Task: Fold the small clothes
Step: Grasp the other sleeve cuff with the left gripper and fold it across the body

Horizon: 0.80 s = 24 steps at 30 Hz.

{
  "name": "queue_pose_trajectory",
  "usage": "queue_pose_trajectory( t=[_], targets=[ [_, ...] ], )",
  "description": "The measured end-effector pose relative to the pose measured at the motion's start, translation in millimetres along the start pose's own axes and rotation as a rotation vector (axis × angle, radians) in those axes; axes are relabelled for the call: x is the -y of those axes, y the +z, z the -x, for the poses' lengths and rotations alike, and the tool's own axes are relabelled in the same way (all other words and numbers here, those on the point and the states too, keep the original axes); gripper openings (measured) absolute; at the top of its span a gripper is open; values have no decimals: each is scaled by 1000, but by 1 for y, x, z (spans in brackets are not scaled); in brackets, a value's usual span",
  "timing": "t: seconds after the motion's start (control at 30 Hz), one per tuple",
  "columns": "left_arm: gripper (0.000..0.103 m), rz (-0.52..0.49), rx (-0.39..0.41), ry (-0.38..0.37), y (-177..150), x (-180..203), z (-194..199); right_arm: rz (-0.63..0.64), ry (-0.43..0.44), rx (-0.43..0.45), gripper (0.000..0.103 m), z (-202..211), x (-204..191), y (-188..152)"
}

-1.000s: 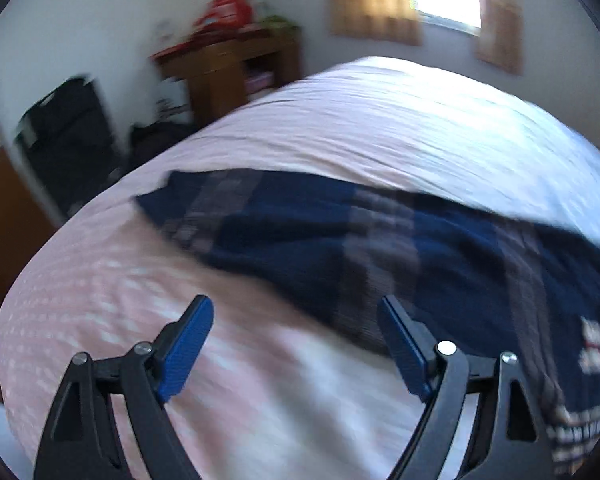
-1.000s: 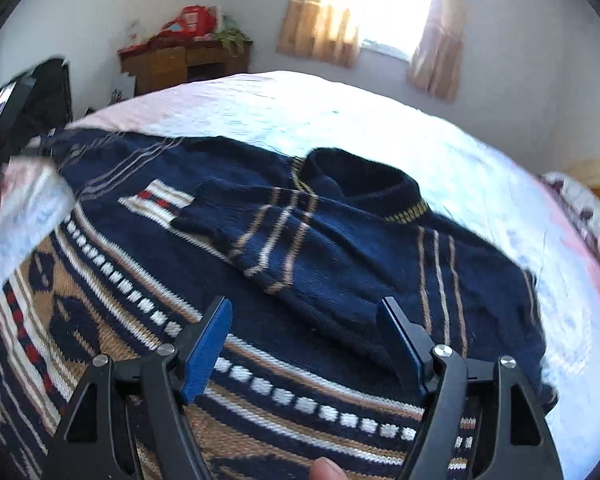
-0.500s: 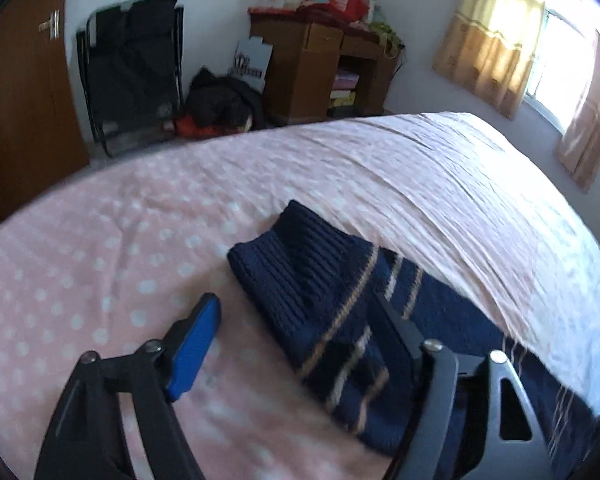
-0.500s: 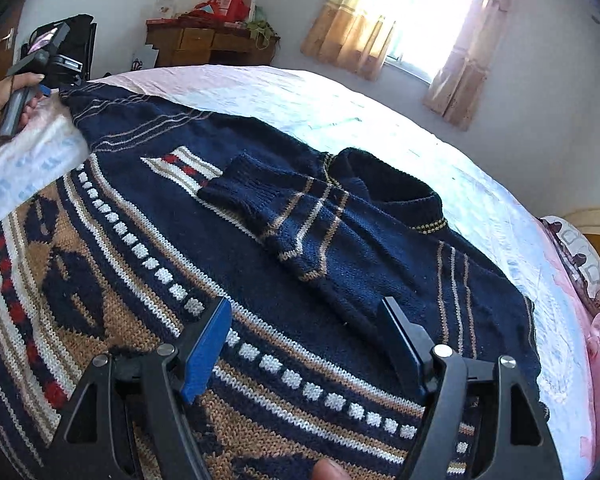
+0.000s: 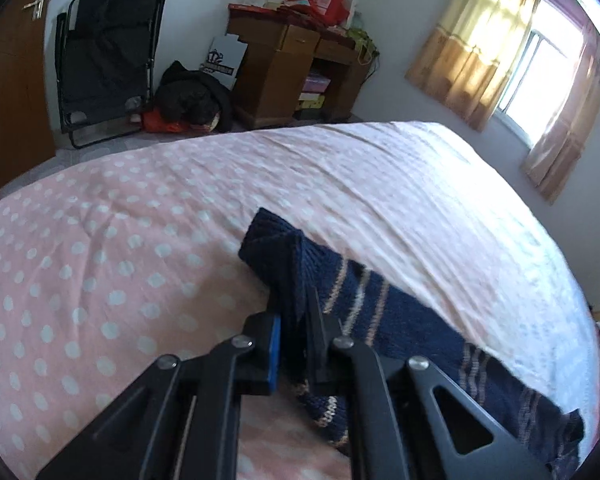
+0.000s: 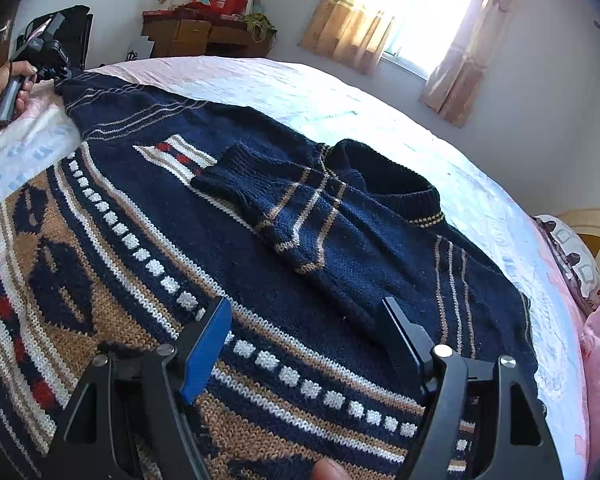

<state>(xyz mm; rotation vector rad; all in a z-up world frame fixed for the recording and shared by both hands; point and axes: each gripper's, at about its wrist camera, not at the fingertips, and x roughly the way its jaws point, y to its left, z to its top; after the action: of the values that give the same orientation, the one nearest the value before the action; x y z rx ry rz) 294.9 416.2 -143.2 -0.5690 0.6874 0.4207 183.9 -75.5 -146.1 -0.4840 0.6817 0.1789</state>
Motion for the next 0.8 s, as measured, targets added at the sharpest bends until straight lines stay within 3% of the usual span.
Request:
queue_pose_trajectory(
  t=[0.33, 0.57, 0.8],
  targets=[
    [9, -28, 26, -203, 0, 56, 52, -96, 27, 58, 75, 23, 27, 9],
    [9, -103, 9, -398, -31, 142, 102, -201, 1, 109, 75, 56, 66, 12],
    [9, -175, -37, -564, -78, 229, 142, -273, -26, 148, 75, 88, 96, -8]
  ],
)
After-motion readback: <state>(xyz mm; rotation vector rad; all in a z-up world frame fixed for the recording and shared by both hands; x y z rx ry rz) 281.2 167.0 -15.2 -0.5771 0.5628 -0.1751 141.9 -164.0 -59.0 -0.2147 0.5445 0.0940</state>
